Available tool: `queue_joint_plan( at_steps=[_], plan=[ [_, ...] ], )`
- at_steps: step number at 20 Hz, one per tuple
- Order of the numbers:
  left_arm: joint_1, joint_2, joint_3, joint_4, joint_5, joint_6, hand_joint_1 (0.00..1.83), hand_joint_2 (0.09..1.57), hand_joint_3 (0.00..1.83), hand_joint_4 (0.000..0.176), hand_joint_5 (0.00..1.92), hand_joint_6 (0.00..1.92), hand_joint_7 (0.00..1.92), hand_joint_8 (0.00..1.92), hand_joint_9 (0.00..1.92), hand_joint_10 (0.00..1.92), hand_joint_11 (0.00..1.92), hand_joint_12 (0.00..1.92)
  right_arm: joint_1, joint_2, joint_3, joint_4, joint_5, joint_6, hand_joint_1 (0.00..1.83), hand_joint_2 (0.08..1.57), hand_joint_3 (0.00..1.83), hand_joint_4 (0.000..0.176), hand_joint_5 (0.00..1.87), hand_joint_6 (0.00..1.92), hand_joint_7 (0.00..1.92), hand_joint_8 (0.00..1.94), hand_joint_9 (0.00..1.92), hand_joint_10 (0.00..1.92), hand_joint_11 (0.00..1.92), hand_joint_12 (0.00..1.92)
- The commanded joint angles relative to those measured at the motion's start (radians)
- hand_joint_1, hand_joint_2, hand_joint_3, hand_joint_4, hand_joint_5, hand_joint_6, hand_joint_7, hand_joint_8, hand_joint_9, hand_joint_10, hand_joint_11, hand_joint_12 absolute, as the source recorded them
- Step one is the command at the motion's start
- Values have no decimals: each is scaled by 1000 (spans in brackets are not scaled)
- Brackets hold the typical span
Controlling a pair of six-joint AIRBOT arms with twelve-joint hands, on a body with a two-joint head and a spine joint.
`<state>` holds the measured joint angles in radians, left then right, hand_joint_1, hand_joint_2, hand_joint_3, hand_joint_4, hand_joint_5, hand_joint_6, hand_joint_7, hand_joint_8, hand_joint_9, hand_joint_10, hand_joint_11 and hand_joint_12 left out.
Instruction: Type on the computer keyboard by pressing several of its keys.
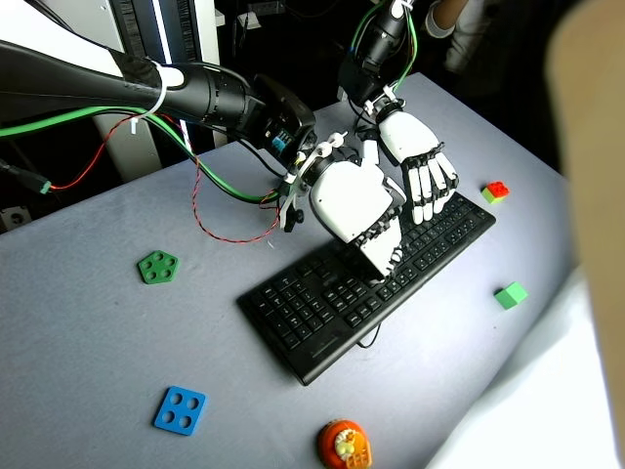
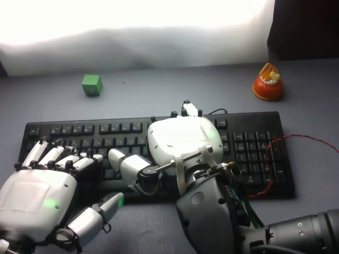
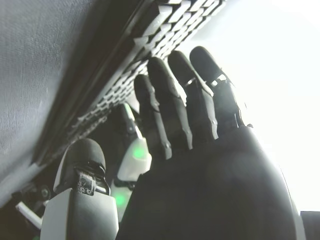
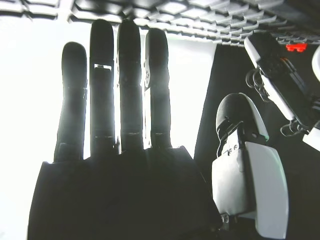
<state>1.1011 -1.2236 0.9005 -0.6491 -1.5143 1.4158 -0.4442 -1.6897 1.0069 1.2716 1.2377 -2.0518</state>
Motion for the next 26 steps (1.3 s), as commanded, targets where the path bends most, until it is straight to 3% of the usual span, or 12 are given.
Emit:
queue_joint_plan(
  at_steps=[1, 2, 4, 5, 9, 11, 13, 16, 17, 20, 22, 26],
  plan=[
    [-1, -4, 4, 44, -107, -1, 186, 1264, 0, 0, 721, 95, 591, 13, 292, 416, 0, 1068, -2, 5, -1, -88, 73, 7, 0, 1171, 0, 0, 810, 478, 930, 37, 698, 424, 30, 1426],
    [1, -4, 5, 44, -107, -2, 186, 1264, 0, 0, 721, 95, 591, 13, 292, 416, 0, 1068, -4, 9, -1, -88, 84, 8, 0, 1171, 0, 0, 810, 478, 930, 37, 698, 424, 30, 1426],
    [3, -4, 7, 44, -107, -5, 215, 1247, 0, 0, 595, 81, 722, 50, 398, 360, 0, 952, -8, 19, -4, -73, 86, 8, 0, 1186, 0, 0, 834, 166, 1034, 133, 615, 1072, 199, 1530],
    [3, -4, 7, 44, -107, -5, 226, 1236, 0, 4, 543, 36, 773, 53, 461, 337, 0, 896, -13, 21, -6, -72, 82, 8, 0, 1186, 0, 0, 923, 146, 973, 118, 527, 1131, 236, 1570],
    [2, -4, 8, 44, -107, -5, 184, 1263, 8, 0, 808, 126, 647, 0, 385, 274, 0, 957, -20, 25, -5, -73, 50, 40, 0, 1178, 0, 0, 1027, 335, 836, 6, 630, 453, 118, 1502],
    [2, -4, 8, 44, -107, -5, 159, 1277, 8, 0, 762, 108, 709, 24, 393, 268, 0, 906, -20, 22, 1, -86, 30, 65, 0, 1182, 0, 0, 927, 203, 1130, 137, 781, 917, 257, 1516],
    [2, -4, 8, 42, -107, -5, 213, 1265, 1, 0, 617, 29, 757, 22, 472, 241, 0, 923, -23, 18, 8, -97, 26, 67, 0, 1199, 1, 0, 988, 93, 980, 316, 584, 1232, 306, 1653],
    [2, -4, 8, 41, -107, -5, 163, 1277, 0, 0, 587, 6, 743, 6, 558, 203, 0, 972, -31, 18, 11, -106, 21, 66, 0, 1189, 0, 0, 1123, 201, 857, 268, 577, 931, 272, 1584],
    [2, -4, 8, 41, -107, -5, 90, 1298, 5, 0, 826, 89, 574, 0, 383, 88, 0, 1009, -32, 18, 11, -110, 19, 66, 0, 1187, 0, 0, 844, 799, 1006, 97, 783, 534, 263, 1419],
    [-1, -4, 8, 41, -107, -5, 86, 1306, 4, 0, 991, 154, 527, 2, 318, 41, 0, 867, -30, 15, 11, -111, 16, 67, 0, 1189, 0, 0, 879, 562, 1201, 133, 965, 675, 333, 1420],
    [-3, -4, 8, 41, -107, -5, 88, 1305, 0, 0, 885, 279, 910, 129, 512, 171, 0, 696, -30, 14, 11, -114, 12, 72, 13, 1206, 1, 0, 1015, 274, 1076, 288, 686, 1184, 401, 1667],
    [-7, -4, 10, 41, -107, -5, 155, 1297, 0, 0, 681, 368, 884, 128, 557, 567, 0, 1105, -36, 13, 12, -131, 12, 76, 0, 1202, 0, 0, 732, 837, 921, 406, 699, 1099, 377, 1649]
  ],
)
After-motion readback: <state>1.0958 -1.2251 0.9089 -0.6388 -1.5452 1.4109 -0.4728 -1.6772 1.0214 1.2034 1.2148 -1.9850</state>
